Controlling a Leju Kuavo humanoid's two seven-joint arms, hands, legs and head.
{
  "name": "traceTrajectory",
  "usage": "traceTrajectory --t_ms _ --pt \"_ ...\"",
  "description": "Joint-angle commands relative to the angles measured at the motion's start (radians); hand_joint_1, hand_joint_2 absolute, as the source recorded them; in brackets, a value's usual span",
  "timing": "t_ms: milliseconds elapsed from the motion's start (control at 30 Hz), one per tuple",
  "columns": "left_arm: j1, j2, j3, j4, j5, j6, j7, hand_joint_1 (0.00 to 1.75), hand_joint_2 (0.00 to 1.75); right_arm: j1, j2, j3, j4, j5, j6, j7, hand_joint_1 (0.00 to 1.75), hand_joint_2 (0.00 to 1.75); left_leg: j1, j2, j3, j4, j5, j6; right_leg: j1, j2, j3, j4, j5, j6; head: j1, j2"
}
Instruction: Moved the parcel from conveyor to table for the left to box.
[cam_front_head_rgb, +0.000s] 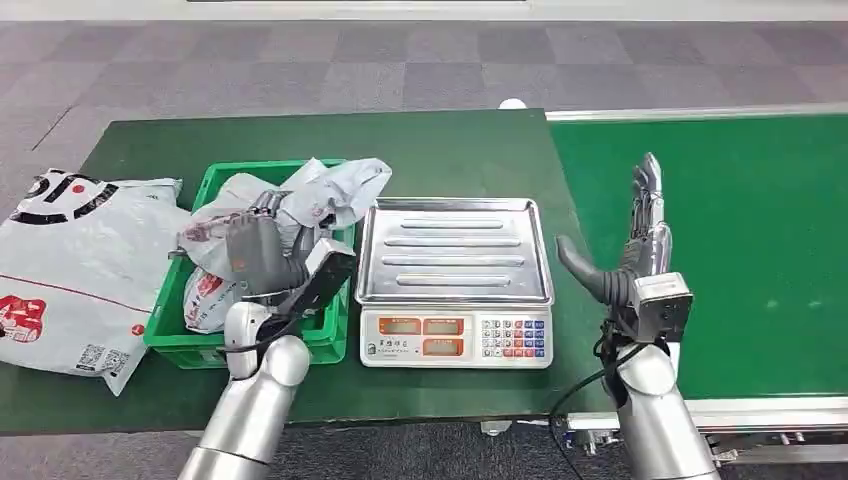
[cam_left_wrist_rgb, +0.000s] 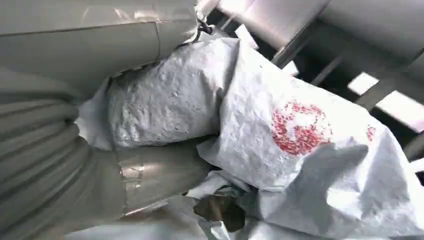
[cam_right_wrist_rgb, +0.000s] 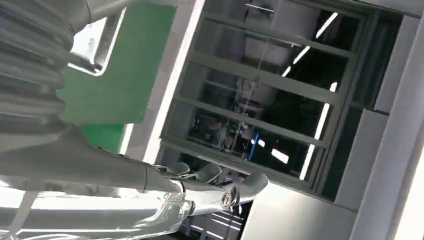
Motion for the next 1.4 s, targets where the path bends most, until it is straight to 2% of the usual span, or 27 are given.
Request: traceTrajectory --t_ms 33,100,133,167,500,567,600,633,700,733,800,900,933,1033,1167,1400 --pt "-0.134 0.085 -0.108 0.355 -0.088 -0.177 0.174 1.75 1.75 0.021 -0.011 -0.070 -0.026 0.020 0.018 0.022 0.00 1.75 0.000 -0.004 0.004 -0.003 0.001 0.000 0.001 -0.003 0.005 -0.003 -0.001 -0.001 0.000 0.000" --pt "-0.140 0.089 -0.116 0.376 -0.103 -0.200 0.197 1.75 1.75 0.021 -0.008 -0.072 -0.019 0.024 0.020 0.023 0.00 1.75 0.000 -0.002 0.003 -0.002 0.000 0.000 0.000 -0.002 0.004 -0.002 0.000 -0.001 0.000 0.000" --pt "-0.139 0.093 -0.117 0.388 -0.119 -0.195 0.223 1.75 1.75 0.028 -0.006 -0.072 -0.015 0.027 0.021 0.022 0.00 1.75 0.001 -0.002 0.007 -0.006 0.001 0.000 0.002 -0.002 0.009 -0.007 0.001 -0.002 0.000 0.000" --pt "-0.134 0.095 -0.115 0.385 -0.123 -0.186 0.228 1.75 1.75 0.032 -0.005 -0.072 -0.014 0.030 0.022 0.021 0.00 1.75 0.000 -0.001 0.003 -0.002 0.000 0.000 0.000 -0.001 0.004 -0.002 0.000 -0.001 0.000 0.000" --pt "-0.122 0.102 -0.102 0.373 -0.124 -0.157 0.234 1.75 1.75 0.042 0.001 -0.069 -0.014 0.036 0.022 0.015 0.00 1.75 0.001 0.000 0.002 -0.002 0.000 0.000 0.001 0.000 0.003 -0.001 0.000 -0.001 0.000 0.000" --pt "-0.109 0.094 -0.068 0.335 -0.098 -0.079 0.231 1.75 1.75 0.038 0.005 -0.070 -0.014 0.037 0.022 0.014 0.00 1.75 0.001 0.000 0.003 -0.002 0.000 0.000 0.001 0.000 0.003 -0.002 0.000 -0.001 0.000 0.000" --pt "-0.101 0.094 -0.049 0.315 -0.058 -0.037 0.198 0.47 1.75 0.037 0.008 -0.069 -0.012 0.038 0.022 0.013 0.00 1.75 0.001 0.001 0.004 -0.003 0.000 0.000 0.001 0.001 0.004 -0.004 0.000 -0.001 0.000 0.000" --pt "-0.077 0.092 -0.012 0.242 -0.021 0.051 0.150 0.00 1.75 0.037 0.010 -0.065 -0.012 0.040 0.023 0.011 0.00 1.75 0.001 0.001 0.002 -0.001 0.000 0.000 0.001 0.001 0.002 -0.001 0.000 -0.001 0.000 0.000" --pt "0.003 0.023 0.195 0.025 -0.033 0.051 -0.041 0.00 1.75 0.026 0.016 -0.051 0.001 0.041 0.025 0.009 0.00 1.75 0.001 0.004 0.001 -0.001 -0.001 0.000 0.001 0.004 0.001 -0.001 0.000 -0.001 0.000 0.000" --pt "0.016 -0.040 0.320 -0.048 -0.003 0.051 -0.191 0.00 1.75 0.015 0.019 -0.043 0.012 0.041 0.025 0.007 0.00 1.75 0.001 0.004 0.000 0.000 -0.001 0.000 0.001 0.003 0.000 0.000 0.000 -0.001 0.000 0.000" --pt "0.016 -0.084 0.420 -0.099 0.025 0.051 -0.316 0.00 1.75 -0.005 0.021 -0.033 0.033 0.041 0.026 0.006 0.00 1.75 0.001 0.004 0.000 0.000 -0.001 0.000 0.002 0.003 0.000 0.000 0.000 -0.001 0.000 0.000" --pt "0.024 -0.084 0.456 -0.152 0.102 0.051 -0.388 0.00 1.75 -0.033 0.027 -0.025 0.065 0.040 0.027 0.001 0.00 1.75 0.001 0.005 0.001 0.000 -0.001 0.000 0.002 0.004 0.001 -0.001 0.000 -0.001 0.000 0.000" --pt "0.027 -0.084 0.473 -0.173 0.145 0.051 -0.425 0.00 0.00 -0.041 0.029 -0.022 0.076 0.039 0.027 -0.002 0.00 1.75 0.001 0.006 0.002 -0.001 -0.001 0.000 0.002 0.005 0.002 -0.002 0.000 -0.001 0.000 0.000" --pt "0.029 -0.084 0.491 -0.210 0.243 0.051 -0.504 0.00 0.00 -0.056 0.030 -0.018 0.094 0.038 0.028 -0.007 0.00 1.75 0.002 0.007 0.002 -0.002 -0.001 -0.001 0.002 0.007 0.002 -0.002 0.001 -0.001 0.000 0.000" --pt "0.058 -0.084 0.411 -0.313 0.348 0.051 -0.504 0.00 0.00 -0.069 0.025 -0.012 0.116 0.034 0.027 -0.015 0.00 1.75 0.002 0.004 0.001 -0.002 -0.001 0.000 0.002 0.003 0.002 -0.002 0.001 -0.001 0.000 0.000" --pt "0.056 -0.084 0.385 -0.321 0.370 0.051 -0.504 0.00 0.00 -0.090 0.012 -0.002 0.139 0.023 0.024 -0.018 0.00 1.75 0.001 0.002 0.001 -0.002 -0.001 0.000 0.001 0.001 0.003 -0.002 0.000 -0.001 0.000 0.000"
